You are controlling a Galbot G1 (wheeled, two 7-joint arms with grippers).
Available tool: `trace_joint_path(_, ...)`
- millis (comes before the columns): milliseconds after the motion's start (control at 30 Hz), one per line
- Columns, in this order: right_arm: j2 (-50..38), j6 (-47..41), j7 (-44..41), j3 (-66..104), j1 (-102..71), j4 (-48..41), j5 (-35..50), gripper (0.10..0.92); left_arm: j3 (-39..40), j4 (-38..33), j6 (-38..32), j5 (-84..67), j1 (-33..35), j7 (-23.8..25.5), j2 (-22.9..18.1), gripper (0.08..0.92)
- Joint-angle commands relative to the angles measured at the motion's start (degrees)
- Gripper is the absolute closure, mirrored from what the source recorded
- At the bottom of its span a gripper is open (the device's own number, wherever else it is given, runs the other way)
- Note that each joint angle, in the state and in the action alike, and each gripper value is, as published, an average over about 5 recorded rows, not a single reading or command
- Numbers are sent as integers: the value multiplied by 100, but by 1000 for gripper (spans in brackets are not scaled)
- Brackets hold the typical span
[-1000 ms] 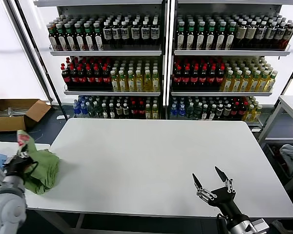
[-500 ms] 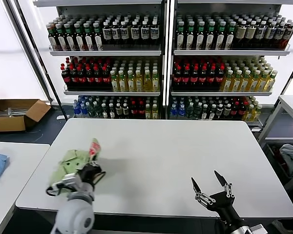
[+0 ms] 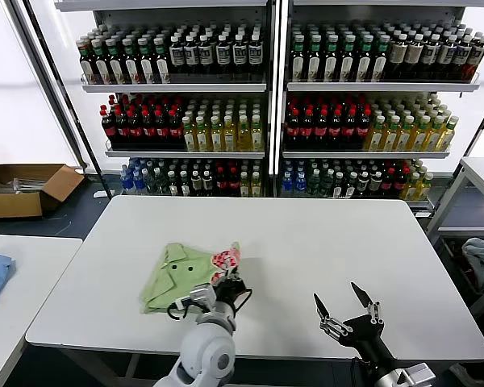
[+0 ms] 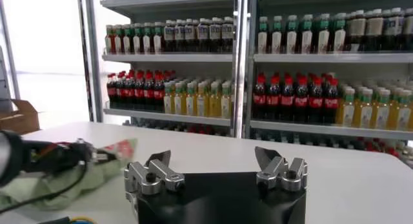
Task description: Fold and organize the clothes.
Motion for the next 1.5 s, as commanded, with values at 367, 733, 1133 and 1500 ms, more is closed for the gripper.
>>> trace_joint_path(367,-713,-1224,921,-796,1233,-850,1106,203,-593,-88,-383,-277,-428,956,262,646)
trace_joint_path(733,-656,-1581,1215,-2418,2945,-2374,1691,203,-2210,-929,-389,233,426,2269,1700,325)
trace_joint_path(1133,-436,-1692,1030,-3438,4537,-3956,1806,214,-2665,-1224,-381,208,916,2303,1692,177)
trace_joint_path(1500,-711,-1758,822,-3259,4332,-3675,1702,488,-2648,-1114,-371,115,901,2254,1578,177)
